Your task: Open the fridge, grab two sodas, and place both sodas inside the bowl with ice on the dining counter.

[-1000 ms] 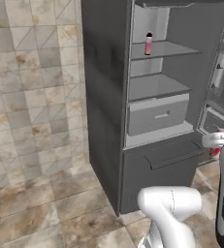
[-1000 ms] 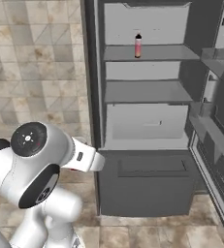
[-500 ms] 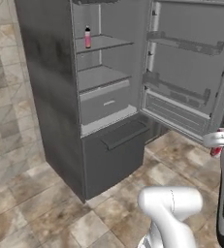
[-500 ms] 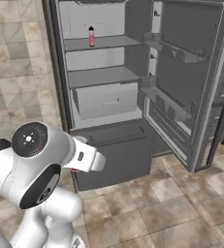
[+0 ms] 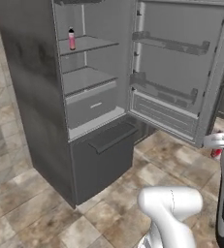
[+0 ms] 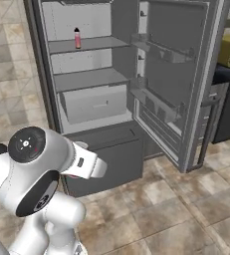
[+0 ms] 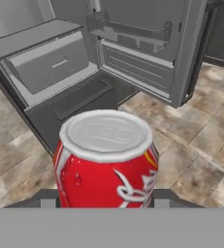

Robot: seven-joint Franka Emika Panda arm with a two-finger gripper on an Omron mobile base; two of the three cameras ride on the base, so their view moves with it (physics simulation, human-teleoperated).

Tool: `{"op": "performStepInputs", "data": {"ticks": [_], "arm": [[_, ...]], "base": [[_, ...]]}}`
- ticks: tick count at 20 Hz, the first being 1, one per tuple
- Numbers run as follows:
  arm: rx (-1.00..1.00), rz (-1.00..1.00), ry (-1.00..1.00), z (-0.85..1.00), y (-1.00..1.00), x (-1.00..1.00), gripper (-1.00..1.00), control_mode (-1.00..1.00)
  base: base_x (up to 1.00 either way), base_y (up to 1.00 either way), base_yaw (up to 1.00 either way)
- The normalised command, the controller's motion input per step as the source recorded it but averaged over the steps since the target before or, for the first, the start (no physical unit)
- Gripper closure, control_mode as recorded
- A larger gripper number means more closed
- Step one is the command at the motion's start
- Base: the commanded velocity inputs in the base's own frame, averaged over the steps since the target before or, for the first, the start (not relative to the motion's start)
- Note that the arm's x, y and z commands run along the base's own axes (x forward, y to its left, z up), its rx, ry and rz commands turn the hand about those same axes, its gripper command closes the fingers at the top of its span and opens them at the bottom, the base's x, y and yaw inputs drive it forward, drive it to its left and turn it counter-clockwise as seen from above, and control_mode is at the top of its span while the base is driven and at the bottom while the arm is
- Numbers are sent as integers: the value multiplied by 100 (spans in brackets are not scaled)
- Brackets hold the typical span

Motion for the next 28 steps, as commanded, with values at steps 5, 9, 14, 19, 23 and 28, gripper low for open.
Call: {"op": "performStepInputs", "data": {"ticks": [5, 9, 14, 19, 23, 28], "arm": [[0, 0, 0, 0, 0, 0, 100, 100], [0, 0, 0, 0, 0, 0, 100, 100], [0, 0, 0, 0, 0, 0, 100, 100], [0, 0, 0, 0, 0, 0, 100, 100], [0, 0, 0, 0, 0, 0, 100, 100], [0, 0, 0, 0, 0, 0, 100, 100]], "base": [[-87, 34, -45], [-48, 94, -14], [-30, 97, -1], [-69, 31, -19], [-93, 0, -40], [-81, 0, -46]]}}
